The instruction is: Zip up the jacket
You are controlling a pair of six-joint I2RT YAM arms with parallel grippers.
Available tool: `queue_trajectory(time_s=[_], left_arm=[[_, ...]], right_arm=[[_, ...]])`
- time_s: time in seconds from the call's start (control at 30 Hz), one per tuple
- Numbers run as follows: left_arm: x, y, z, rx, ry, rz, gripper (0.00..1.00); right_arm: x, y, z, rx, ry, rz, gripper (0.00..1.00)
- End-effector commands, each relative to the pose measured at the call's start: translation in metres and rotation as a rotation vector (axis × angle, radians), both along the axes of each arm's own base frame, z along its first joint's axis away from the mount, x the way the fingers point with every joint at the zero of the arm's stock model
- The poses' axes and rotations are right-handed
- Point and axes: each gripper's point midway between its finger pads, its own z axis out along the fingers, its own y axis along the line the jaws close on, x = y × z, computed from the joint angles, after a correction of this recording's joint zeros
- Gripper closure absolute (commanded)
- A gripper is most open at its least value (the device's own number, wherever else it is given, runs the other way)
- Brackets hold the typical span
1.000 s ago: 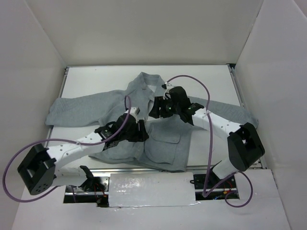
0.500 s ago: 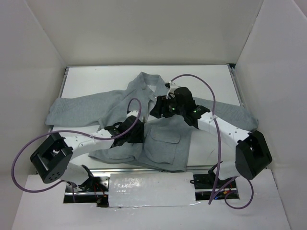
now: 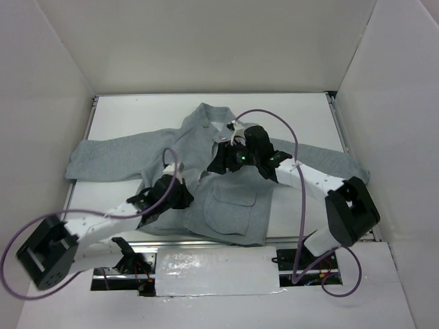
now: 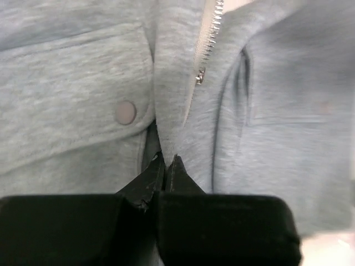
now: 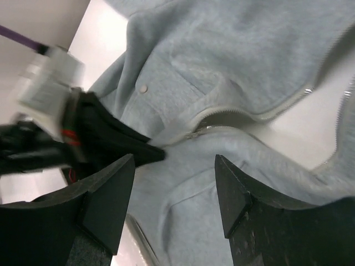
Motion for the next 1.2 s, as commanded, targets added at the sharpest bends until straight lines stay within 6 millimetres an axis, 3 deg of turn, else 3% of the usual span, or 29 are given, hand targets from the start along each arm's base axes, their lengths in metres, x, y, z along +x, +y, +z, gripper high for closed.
queue_trajectory(time_s=[0.0, 0.03, 0.17, 0.3, 0.4, 0.57, 0.63, 0.77, 0.83, 0.87, 0.9, 0.97, 1.13, 1.17], left_arm=[[-0.012, 0.005, 0.016, -0.214, -0.06, 0.012, 1.0], [-0.013, 0.009, 0.022, -0.257, -0.072, 0.039, 1.0], [-0.024, 0.026, 0.004, -0.235, -0.026, 0.078, 1.0], [-0.022, 0.034, -0.006, -0.198, 0.016, 0.109, 1.0], [-0.028, 0.029, -0.013, -0.222, 0.036, 0.071, 1.0], [-0.034, 0.011, -0.008, -0.315, 0.012, -0.031, 1.0], [-0.034, 0.008, -0.007, -0.332, 0.012, -0.04, 1.0], [-0.033, 0.009, -0.006, -0.33, 0.011, -0.035, 1.0], [-0.033, 0.011, -0.008, -0.314, 0.023, -0.024, 1.0], [-0.032, 0.013, -0.01, -0.3, 0.025, -0.019, 1.0], [-0.032, 0.013, -0.011, -0.297, 0.029, -0.02, 1.0], [-0.033, 0.012, -0.011, -0.295, 0.035, -0.03, 1.0], [-0.032, 0.009, -0.01, -0.3, 0.033, -0.044, 1.0], [-0.032, 0.007, -0.008, -0.31, 0.029, -0.056, 1.0]], right_arm=[[-0.012, 0.026, 0.001, 0.083, -0.023, 0.223, 0.33], [-0.014, 0.029, -0.003, 0.084, -0.024, 0.257, 0.33], [-0.01, 0.038, -0.028, 0.071, 0.006, 0.308, 0.34], [-0.011, 0.046, -0.03, 0.071, -0.039, 0.384, 0.36], [-0.011, 0.053, -0.031, 0.053, -0.069, 0.417, 0.37], [-0.009, 0.066, -0.043, 0.064, -0.039, 0.488, 0.4], [-0.005, 0.069, -0.058, 0.041, 0.01, 0.47, 0.4], [-0.002, 0.069, -0.068, 0.053, 0.069, 0.383, 0.42], [0.007, 0.066, -0.055, 0.071, 0.016, 0.299, 0.42], [-0.003, 0.059, -0.066, 0.073, 0.074, 0.248, 0.42], [-0.005, 0.057, -0.052, 0.104, 0.052, 0.223, 0.41], [-0.013, 0.054, -0.042, 0.153, 0.063, 0.158, 0.41], [-0.03, 0.056, -0.052, 0.148, 0.145, 0.02, 0.48], [-0.034, 0.055, -0.045, 0.167, 0.132, 0.011, 0.49]])
